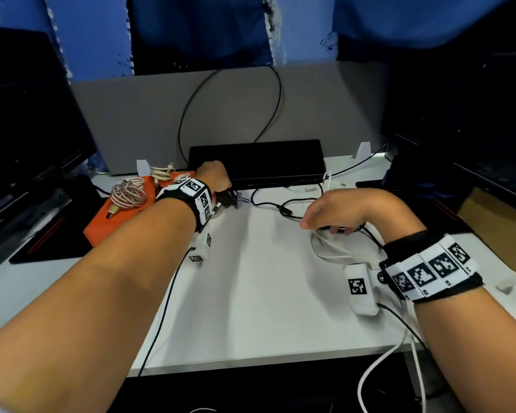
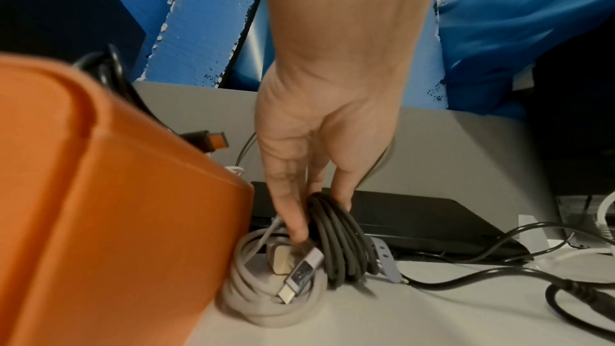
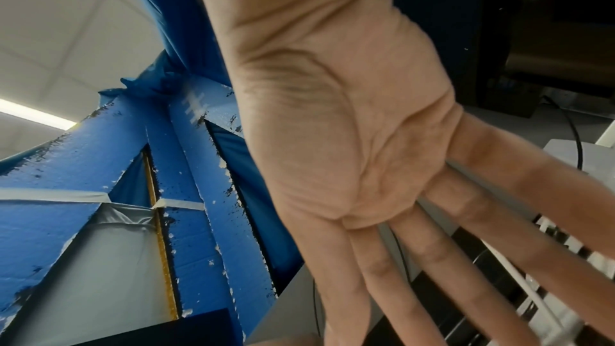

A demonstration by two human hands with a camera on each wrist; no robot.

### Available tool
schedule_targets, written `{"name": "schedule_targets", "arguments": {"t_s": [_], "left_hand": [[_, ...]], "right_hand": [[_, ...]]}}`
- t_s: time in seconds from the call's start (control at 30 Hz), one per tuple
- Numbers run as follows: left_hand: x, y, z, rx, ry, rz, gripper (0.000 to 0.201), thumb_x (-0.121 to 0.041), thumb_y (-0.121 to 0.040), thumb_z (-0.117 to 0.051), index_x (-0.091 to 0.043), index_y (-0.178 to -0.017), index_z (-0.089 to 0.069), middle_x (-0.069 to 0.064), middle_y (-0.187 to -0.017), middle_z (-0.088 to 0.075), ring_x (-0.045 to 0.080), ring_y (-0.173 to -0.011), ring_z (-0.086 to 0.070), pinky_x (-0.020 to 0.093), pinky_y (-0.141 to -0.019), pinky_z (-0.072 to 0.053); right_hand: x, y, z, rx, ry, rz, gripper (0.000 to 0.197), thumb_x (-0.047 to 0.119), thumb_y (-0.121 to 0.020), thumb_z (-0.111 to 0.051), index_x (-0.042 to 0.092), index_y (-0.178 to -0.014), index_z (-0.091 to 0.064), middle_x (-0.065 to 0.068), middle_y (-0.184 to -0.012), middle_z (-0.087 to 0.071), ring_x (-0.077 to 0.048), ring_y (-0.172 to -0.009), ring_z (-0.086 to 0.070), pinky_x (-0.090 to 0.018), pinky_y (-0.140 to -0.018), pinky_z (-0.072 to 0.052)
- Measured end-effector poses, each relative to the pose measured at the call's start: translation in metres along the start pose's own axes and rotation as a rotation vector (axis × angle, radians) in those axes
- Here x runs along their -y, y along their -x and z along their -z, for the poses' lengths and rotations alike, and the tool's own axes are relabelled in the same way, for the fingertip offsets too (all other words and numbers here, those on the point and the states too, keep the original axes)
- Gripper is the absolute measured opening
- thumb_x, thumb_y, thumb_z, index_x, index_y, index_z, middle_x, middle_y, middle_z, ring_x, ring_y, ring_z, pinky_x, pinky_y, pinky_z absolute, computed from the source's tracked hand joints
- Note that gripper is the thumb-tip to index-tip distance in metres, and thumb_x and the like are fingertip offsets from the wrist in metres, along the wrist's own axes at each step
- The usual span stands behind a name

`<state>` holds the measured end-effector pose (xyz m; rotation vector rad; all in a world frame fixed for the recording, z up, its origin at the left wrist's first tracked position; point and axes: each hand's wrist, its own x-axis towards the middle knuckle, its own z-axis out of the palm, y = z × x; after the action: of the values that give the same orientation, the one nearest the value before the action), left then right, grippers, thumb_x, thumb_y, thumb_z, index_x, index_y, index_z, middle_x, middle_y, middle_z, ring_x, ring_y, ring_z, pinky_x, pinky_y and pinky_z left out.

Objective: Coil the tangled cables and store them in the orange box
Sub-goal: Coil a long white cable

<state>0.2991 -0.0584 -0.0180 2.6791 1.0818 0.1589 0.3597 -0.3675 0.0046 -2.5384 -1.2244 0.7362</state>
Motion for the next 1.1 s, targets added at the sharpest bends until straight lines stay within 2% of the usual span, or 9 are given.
{"name": "schedule_targets", "arguments": {"t_s": [0.27,0.37,0.43,0.5,0.63,0.73,0.83,0.93,1.1], "left_hand": [[-0.033,0.048,0.038,-0.122,-0.346,-0.139,0.036,-0.032,-0.096,-0.062,-0.006,-0.121,-0.068,0.016,-0.117,-0.07,0.036,-0.105,-0.068,0.041,-0.082,-0.055],[-0.064,0.111,0.034,0.323,-0.203,-0.448,0.03,-0.04,-0.097,-0.064,-0.013,-0.105,-0.074,0.005,-0.089,-0.077,0.021,-0.073,-0.07,0.031,-0.069,-0.055],[-0.079,0.159,0.016,0.762,-0.061,-0.57,0.03,-0.04,-0.098,-0.066,-0.018,-0.117,-0.07,0.008,-0.092,-0.078,0.019,-0.069,-0.071,0.032,-0.068,-0.057],[-0.091,0.194,-0.006,0.941,-0.085,-0.68,0.044,-0.042,-0.098,-0.066,-0.028,-0.138,-0.056,0.007,-0.094,-0.076,0.018,-0.068,-0.071,0.035,-0.071,-0.059],[-0.107,0.209,-0.042,0.872,-0.115,-0.755,0.075,-0.046,-0.095,-0.068,-0.04,-0.157,-0.025,0.005,-0.096,-0.069,0.016,-0.064,-0.07,0.039,-0.077,-0.064],[-0.117,0.198,-0.054,0.747,-0.245,-0.779,0.068,-0.047,-0.096,-0.066,-0.033,-0.154,-0.033,0.003,-0.09,-0.067,0.022,-0.063,-0.068,0.042,-0.079,-0.063],[-0.127,0.182,-0.06,0.588,-0.408,-0.802,0.04,-0.049,-0.096,-0.062,-0.018,-0.121,-0.058,0.005,-0.083,-0.071,0.029,-0.075,-0.072,0.043,-0.076,-0.061],[-0.13,0.166,-0.06,0.45,-0.54,-0.822,0.042,-0.056,-0.095,-0.058,-0.014,-0.098,-0.066,0.004,-0.085,-0.073,0.028,-0.085,-0.07,0.031,-0.063,-0.049],[-0.139,0.164,-0.058,0.265,-0.285,-0.856,0.052,-0.051,-0.089,-0.073,-0.02,-0.124,-0.051,-0.009,-0.088,-0.052,0.015,-0.076,-0.05,0.029,-0.056,-0.036]], "right_hand": [[0.004,0.009,0.01,-0.109,-0.043,0.07,0.02,0.041,-0.101,-0.058,0.029,-0.101,-0.075,0.005,-0.101,-0.076,-0.017,-0.087,-0.077,-0.037,-0.081,-0.061],[-0.005,0.01,0.017,-0.09,-0.018,-0.028,0.027,0.034,-0.107,-0.049,0.02,-0.101,-0.071,-0.002,-0.088,-0.08,-0.019,-0.071,-0.074,-0.033,-0.071,-0.055],[-0.009,0.013,0.017,-0.043,-0.034,-0.099,0.027,0.033,-0.108,-0.048,0.017,-0.107,-0.069,-0.009,-0.086,-0.08,-0.023,-0.068,-0.072,-0.033,-0.072,-0.056],[-0.01,0.014,0.017,-0.002,-0.046,-0.124,0.024,0.033,-0.108,-0.048,0.019,-0.111,-0.067,-0.012,-0.088,-0.08,-0.026,-0.068,-0.072,-0.033,-0.071,-0.055],[-0.006,0.012,0.016,-0.011,-0.111,-0.076,0.023,0.028,-0.11,-0.045,0.024,-0.118,-0.065,-0.01,-0.085,-0.08,-0.026,-0.068,-0.073,-0.033,-0.067,-0.055],[-0.009,0.011,0.019,-0.064,-0.145,-0.033,0.022,0.028,-0.11,-0.044,0.025,-0.119,-0.064,-0.005,-0.081,-0.079,-0.024,-0.066,-0.073,-0.035,-0.067,-0.057],[-0.011,0.011,0.021,-0.077,-0.133,-0.033,0.021,0.028,-0.109,-0.046,0.025,-0.118,-0.064,-0.005,-0.082,-0.077,-0.025,-0.068,-0.073,-0.034,-0.065,-0.058],[-0.015,0.01,0.022,-0.087,-0.055,-0.082,0.02,0.027,-0.108,-0.048,0.023,-0.114,-0.067,-0.006,-0.085,-0.079,-0.027,-0.071,-0.076,-0.033,-0.065,-0.059],[-0.021,0.015,0.032,-0.232,-0.03,-0.109,0.024,0.022,-0.108,-0.043,0.022,-0.105,-0.067,-0.007,-0.082,-0.078,-0.028,-0.069,-0.077,-0.036,-0.068,-0.06]]}}
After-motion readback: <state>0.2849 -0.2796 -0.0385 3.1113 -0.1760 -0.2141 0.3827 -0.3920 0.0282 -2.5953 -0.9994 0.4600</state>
